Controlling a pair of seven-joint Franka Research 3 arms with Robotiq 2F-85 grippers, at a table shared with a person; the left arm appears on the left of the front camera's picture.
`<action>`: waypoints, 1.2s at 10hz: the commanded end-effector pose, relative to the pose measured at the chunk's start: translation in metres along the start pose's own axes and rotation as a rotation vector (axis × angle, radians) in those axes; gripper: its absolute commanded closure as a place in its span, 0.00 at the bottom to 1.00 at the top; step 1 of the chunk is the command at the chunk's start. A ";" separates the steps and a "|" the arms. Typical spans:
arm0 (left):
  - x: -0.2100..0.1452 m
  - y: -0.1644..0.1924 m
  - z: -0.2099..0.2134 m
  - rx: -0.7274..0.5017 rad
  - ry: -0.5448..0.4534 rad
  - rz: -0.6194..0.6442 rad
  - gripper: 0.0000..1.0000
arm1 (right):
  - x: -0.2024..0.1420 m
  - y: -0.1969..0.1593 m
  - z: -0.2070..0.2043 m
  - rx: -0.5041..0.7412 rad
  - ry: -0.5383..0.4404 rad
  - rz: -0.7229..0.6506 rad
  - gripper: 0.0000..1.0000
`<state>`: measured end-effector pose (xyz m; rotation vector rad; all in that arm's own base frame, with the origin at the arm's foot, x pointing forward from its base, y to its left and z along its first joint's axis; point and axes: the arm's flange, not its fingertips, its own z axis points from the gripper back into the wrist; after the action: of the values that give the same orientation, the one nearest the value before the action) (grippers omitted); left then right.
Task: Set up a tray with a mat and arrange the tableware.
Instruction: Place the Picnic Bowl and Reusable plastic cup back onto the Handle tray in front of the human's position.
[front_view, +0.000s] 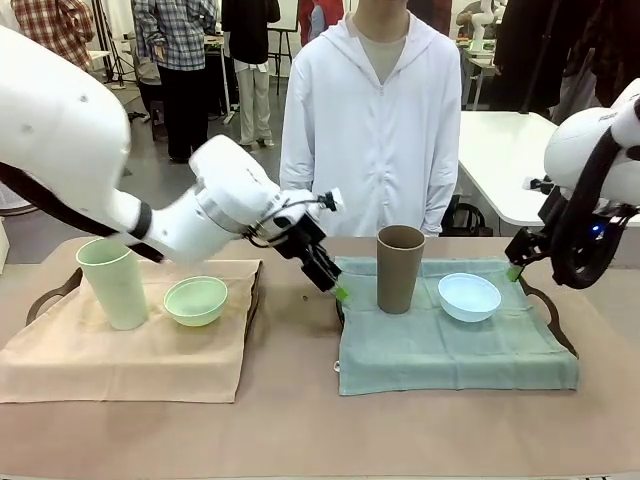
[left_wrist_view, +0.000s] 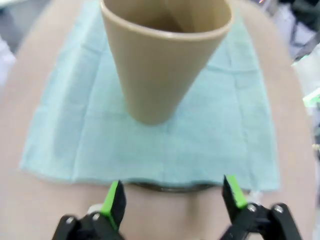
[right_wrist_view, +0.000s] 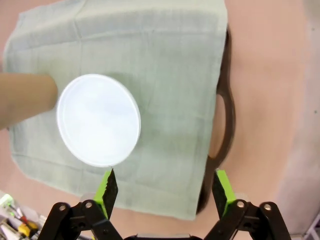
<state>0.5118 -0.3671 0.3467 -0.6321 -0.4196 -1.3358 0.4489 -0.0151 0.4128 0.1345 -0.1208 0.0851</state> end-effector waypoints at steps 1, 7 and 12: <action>0.011 -0.039 0.056 0.023 0.143 0.217 0.00 | -0.026 0.008 0.022 -0.030 -0.014 0.024 0.03; 0.036 -0.103 0.129 0.347 0.454 0.690 0.00 | -0.055 0.038 0.068 -0.020 -0.039 0.079 0.03; 0.029 -0.112 0.147 0.392 0.494 0.748 0.00 | -0.057 0.048 0.087 -0.023 -0.053 0.099 0.03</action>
<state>0.4191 -0.3040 0.5006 -0.0740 -0.0225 -0.6146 0.3755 0.0168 0.4992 0.0961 -0.1752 0.1790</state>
